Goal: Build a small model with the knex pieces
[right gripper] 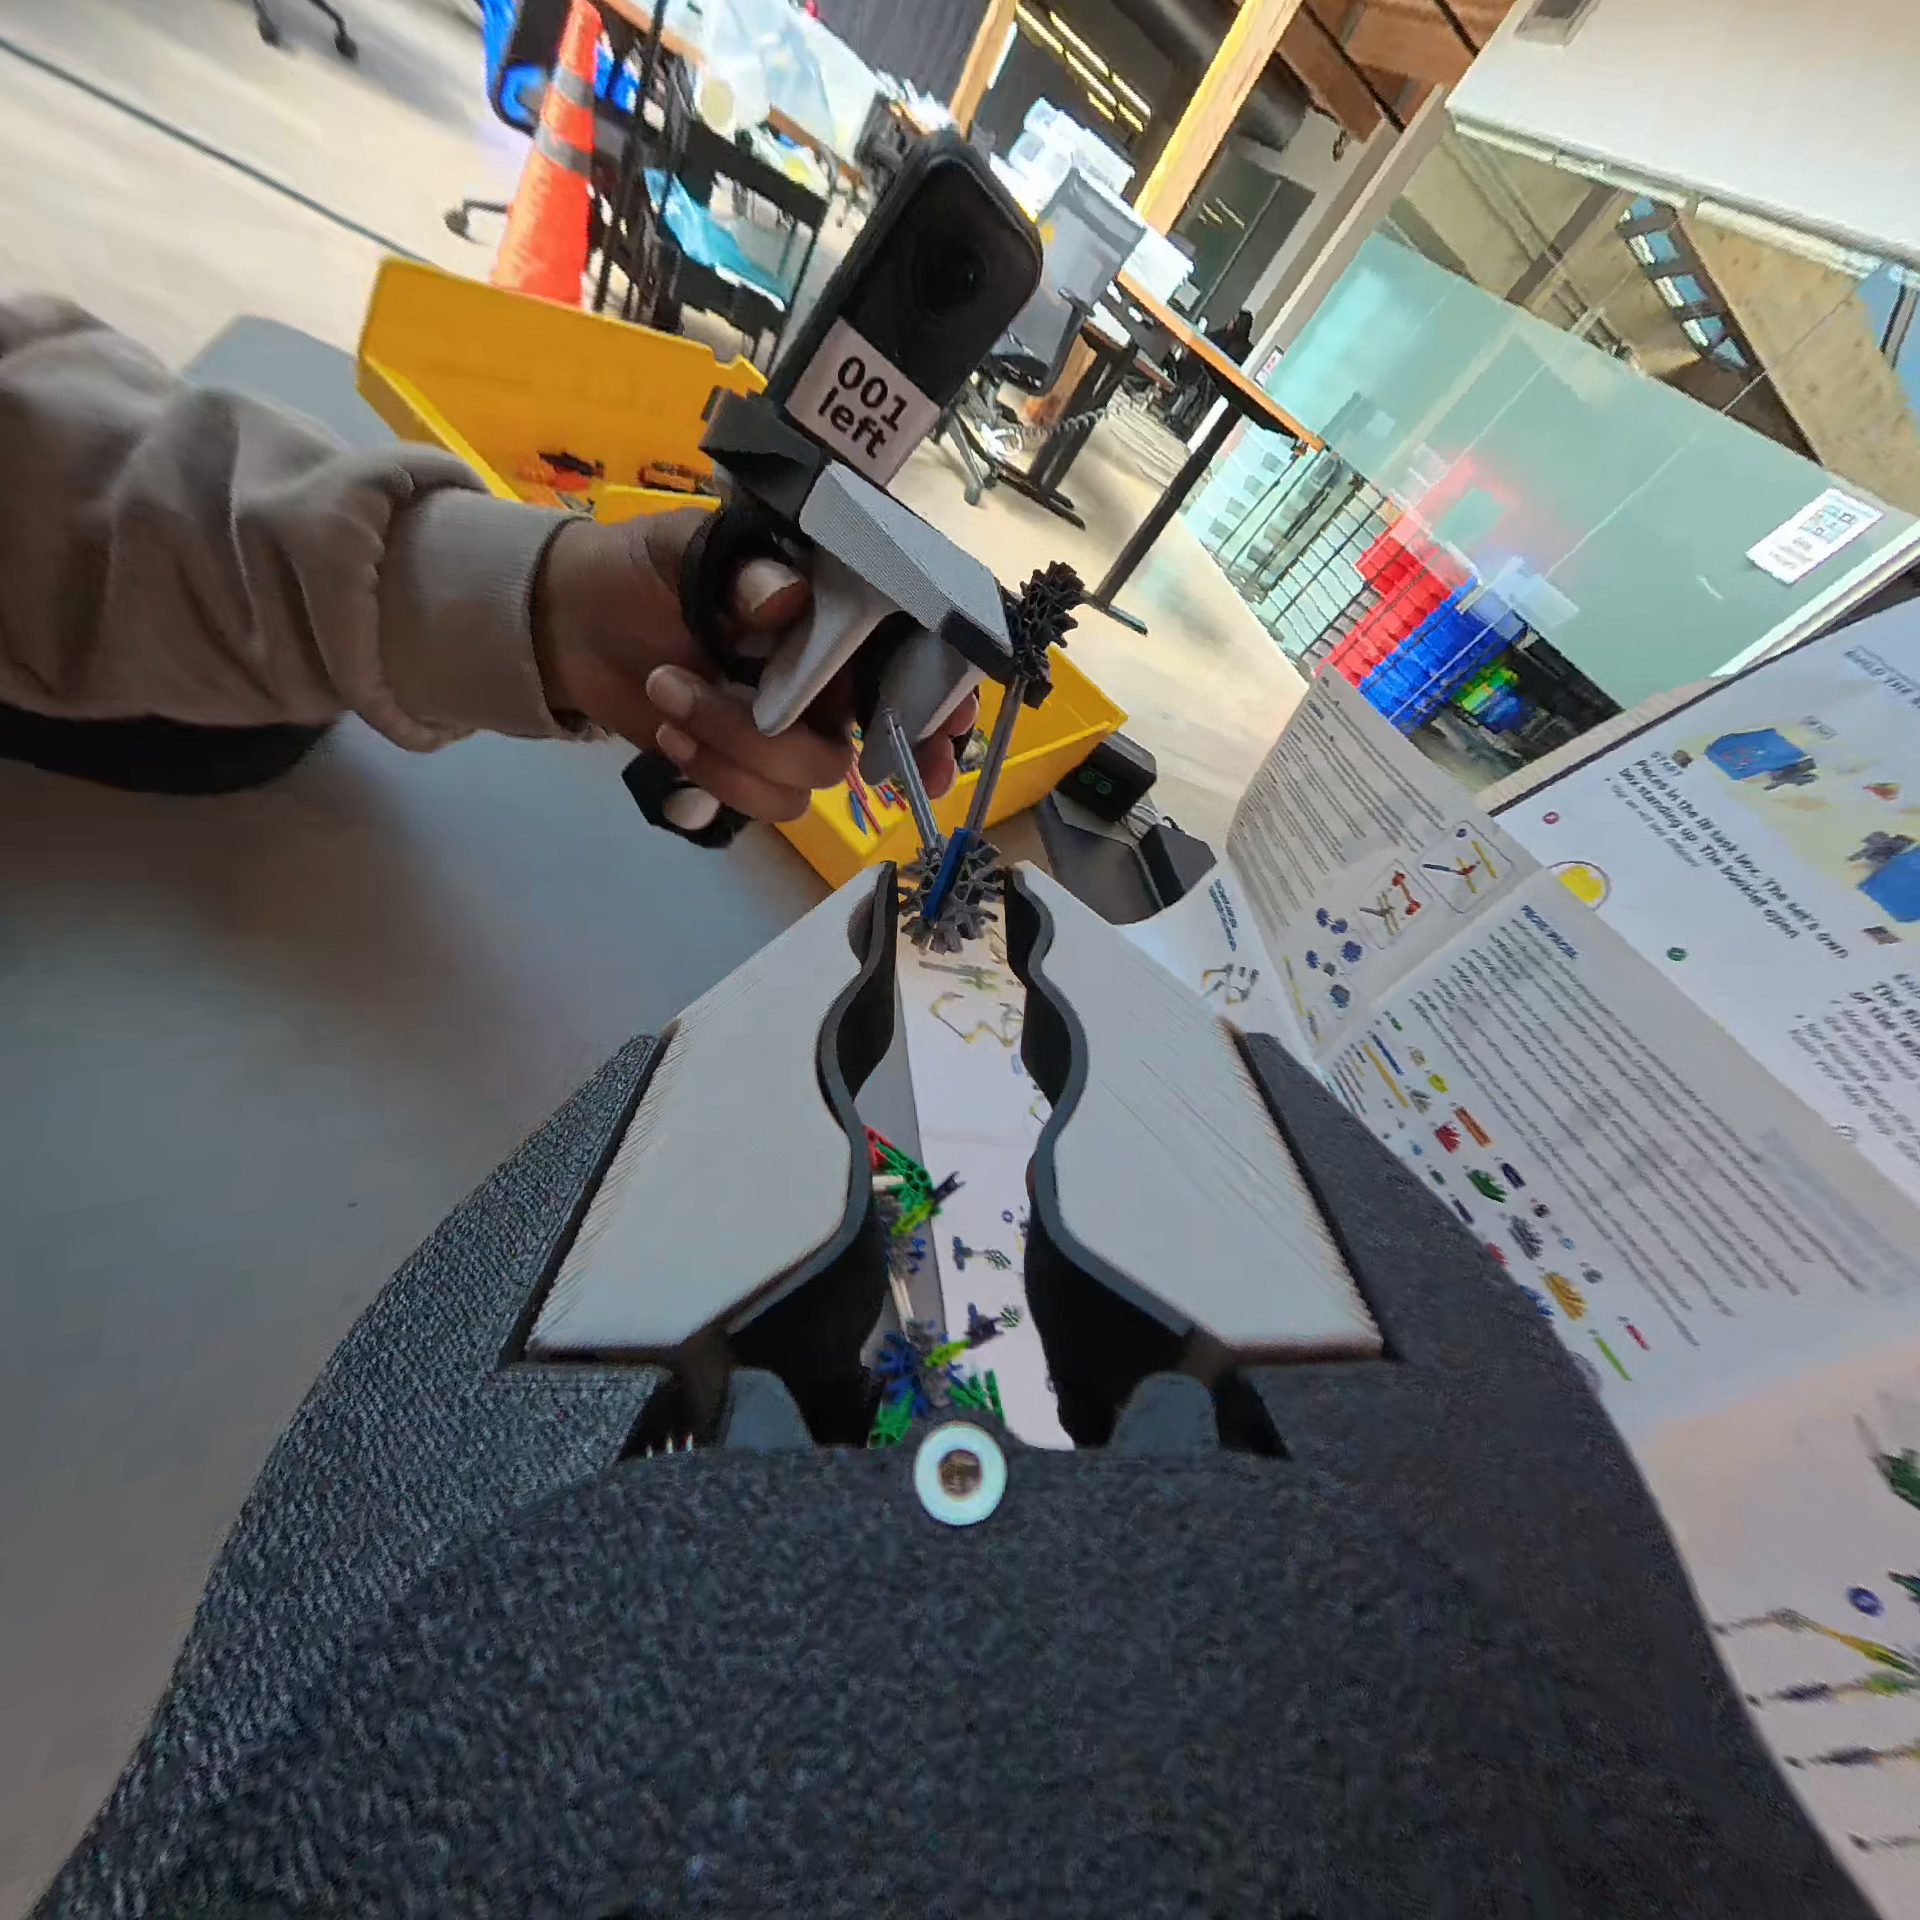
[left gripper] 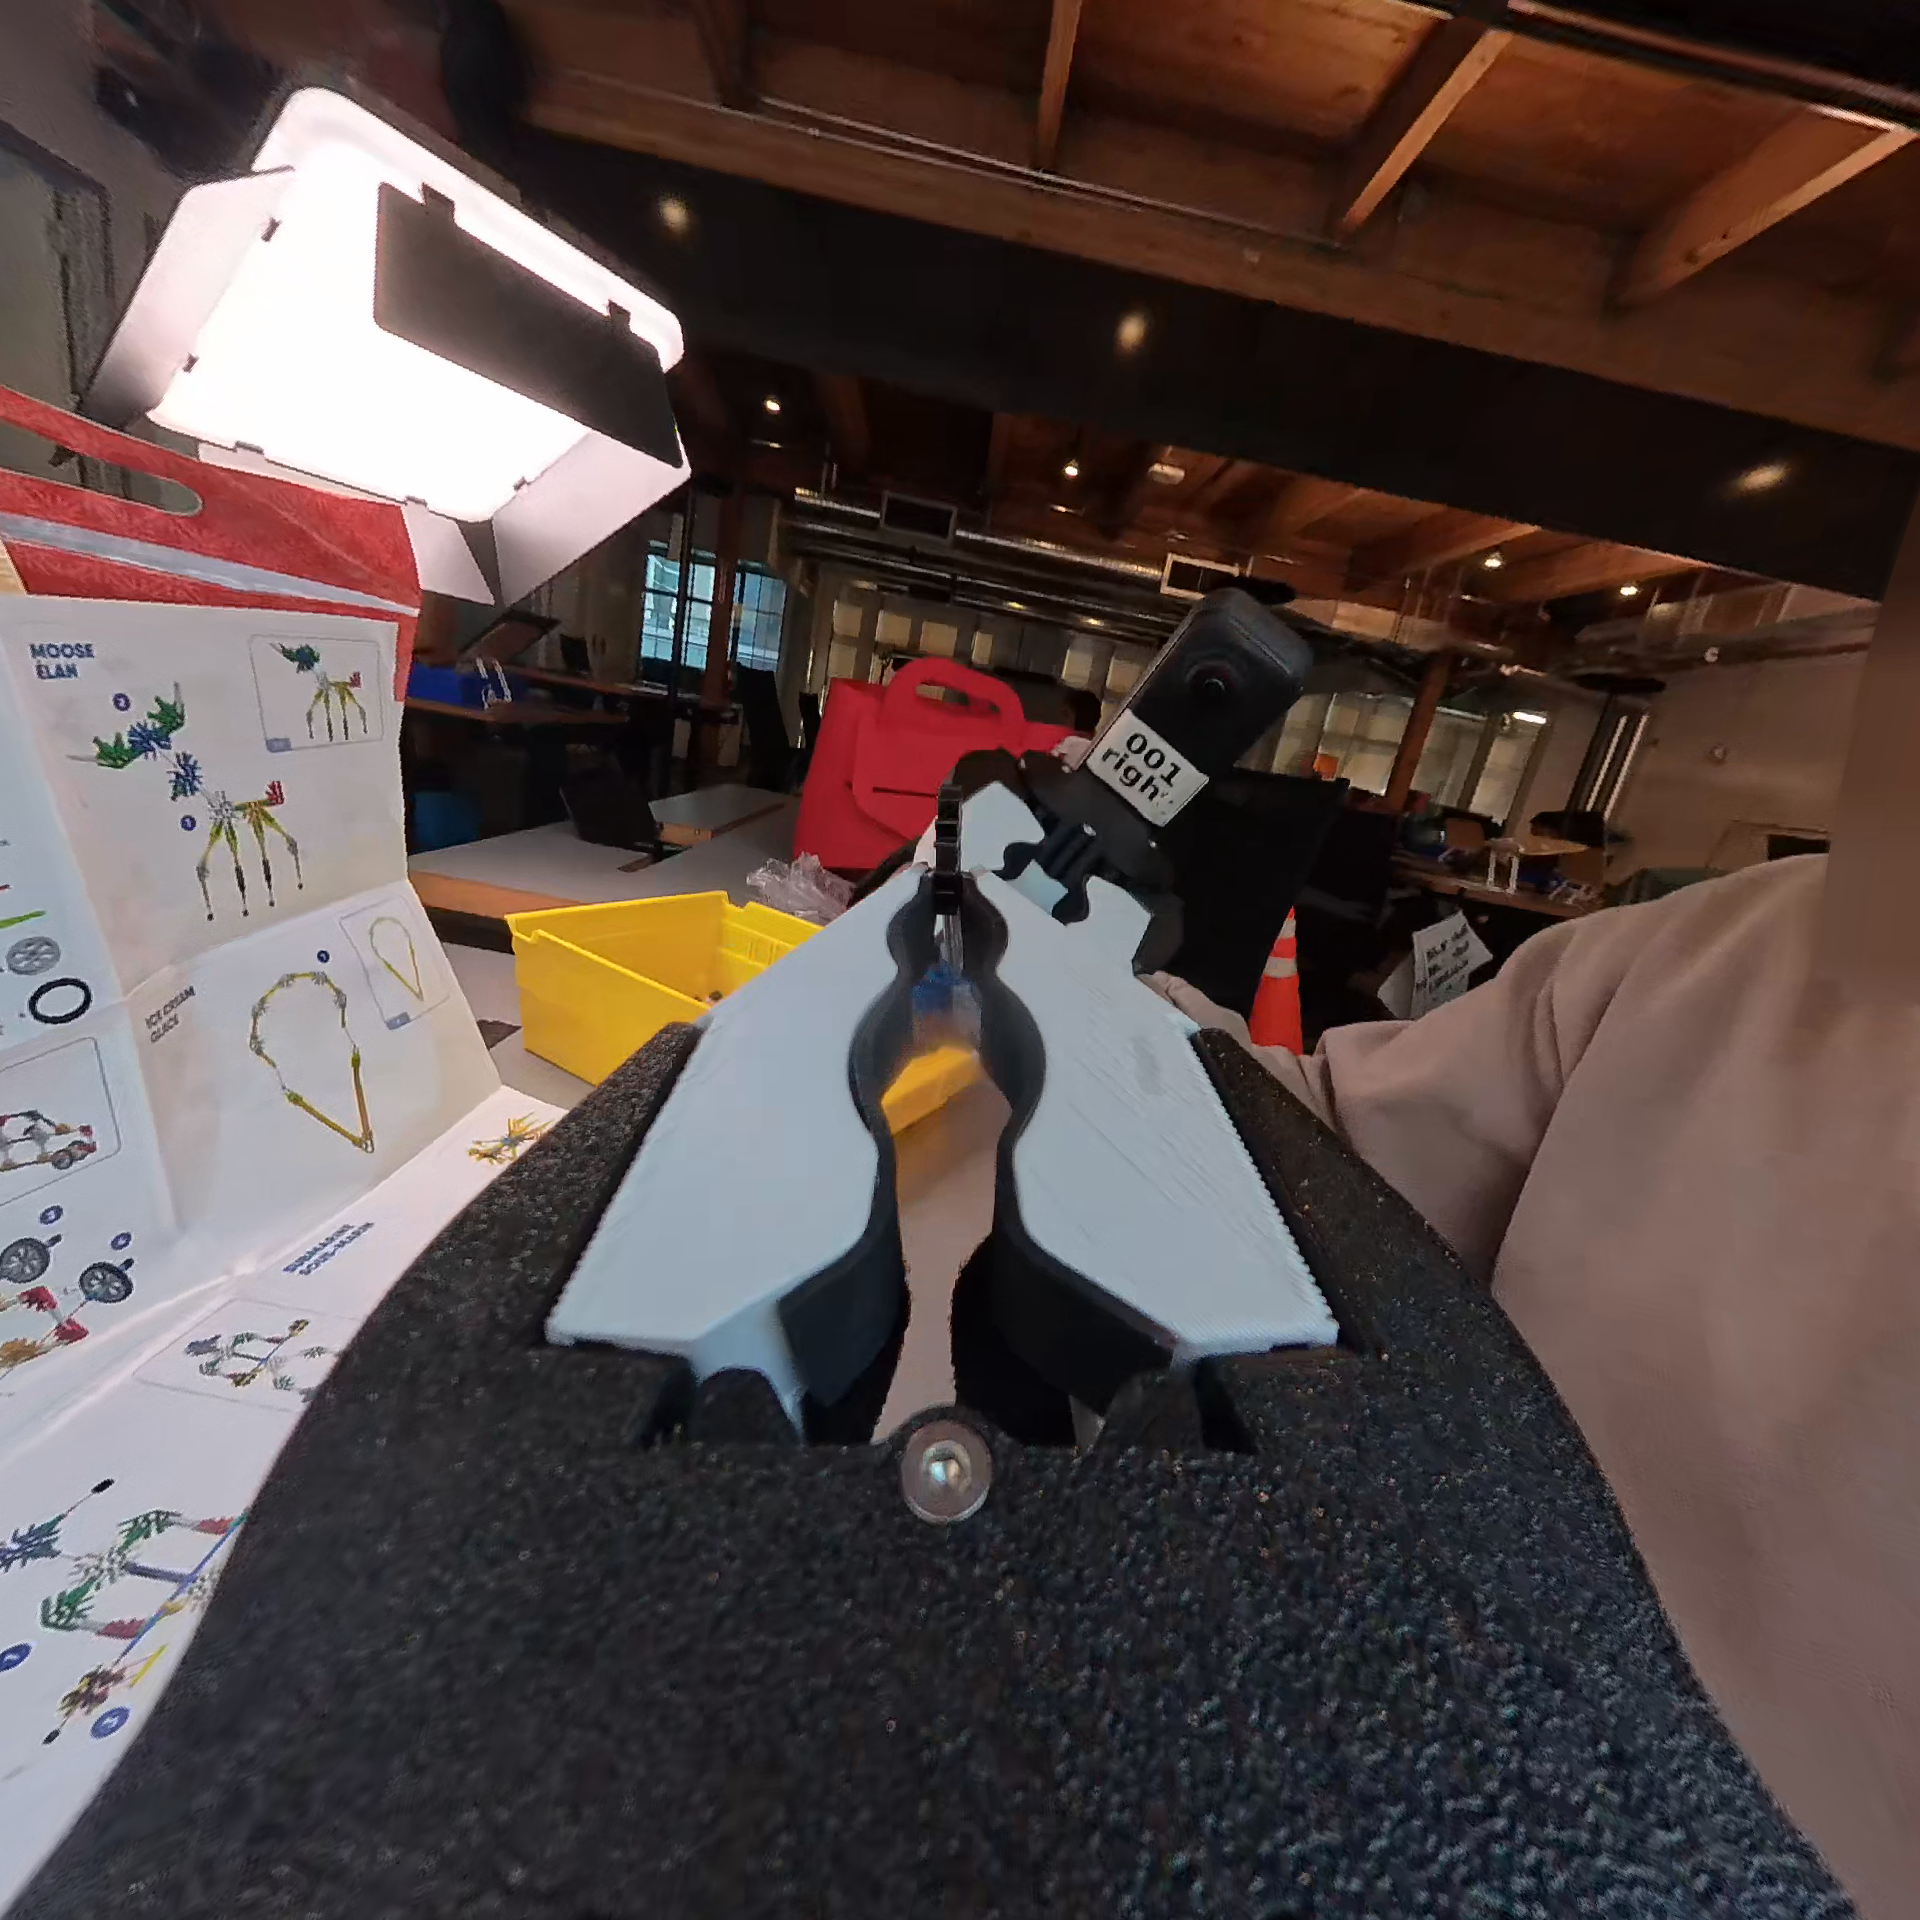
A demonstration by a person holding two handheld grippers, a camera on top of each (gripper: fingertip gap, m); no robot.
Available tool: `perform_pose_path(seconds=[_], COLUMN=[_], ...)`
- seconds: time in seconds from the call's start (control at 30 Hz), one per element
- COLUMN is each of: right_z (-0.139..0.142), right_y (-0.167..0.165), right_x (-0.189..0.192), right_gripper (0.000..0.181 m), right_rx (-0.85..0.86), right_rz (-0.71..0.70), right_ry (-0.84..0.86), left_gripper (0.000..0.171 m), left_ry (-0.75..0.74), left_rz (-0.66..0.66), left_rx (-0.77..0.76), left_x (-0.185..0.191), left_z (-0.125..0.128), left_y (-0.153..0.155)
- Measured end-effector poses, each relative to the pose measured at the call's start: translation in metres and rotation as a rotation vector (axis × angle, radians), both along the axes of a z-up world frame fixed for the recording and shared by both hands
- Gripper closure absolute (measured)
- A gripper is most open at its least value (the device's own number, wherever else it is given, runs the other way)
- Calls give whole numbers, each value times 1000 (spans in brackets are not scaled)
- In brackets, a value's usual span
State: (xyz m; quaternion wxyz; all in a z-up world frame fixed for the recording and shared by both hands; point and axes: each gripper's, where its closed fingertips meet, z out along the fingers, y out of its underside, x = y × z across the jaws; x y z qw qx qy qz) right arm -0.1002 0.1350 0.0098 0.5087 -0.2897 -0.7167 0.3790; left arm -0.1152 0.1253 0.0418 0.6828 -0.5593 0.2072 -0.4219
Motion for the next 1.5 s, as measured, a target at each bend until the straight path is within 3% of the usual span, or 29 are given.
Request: perform_pose_path(seconds=[0.13,0.27,0.67,0.87,0.97,1.13,1.33,1.5], right_z=[6,14,39,46,45,33,29,29], right_y=[11,12,-7,-16,-15,-22,-20,-19], right_x=[14,20,16,20,17,13,15,20], right_gripper=[165,166,162,152,149,173,174,174], right_rx=[130,140,-224,-395,-370,-271,-254,-264], right_rz=[-52,-51,110,219,188,165,157,179], right_ry=[3,34,156,128,134,100,59,30], left_gripper=[169,169,170,170,170,170,169,157], left_ry=[56,36,-134,-96,-50,6,102,186], left_rz=[-22,-29,-82,-109,-116,-107,-74,-71], left_rx=[-24,-16,74,102,107,110,92,105], left_x=[8,12,1,10,19,29,29,30], left_z=[-7,-7,12,13,9,5,-1,0], left_y=[-1,-1,-12,-18,-20,-20,-19,-26])
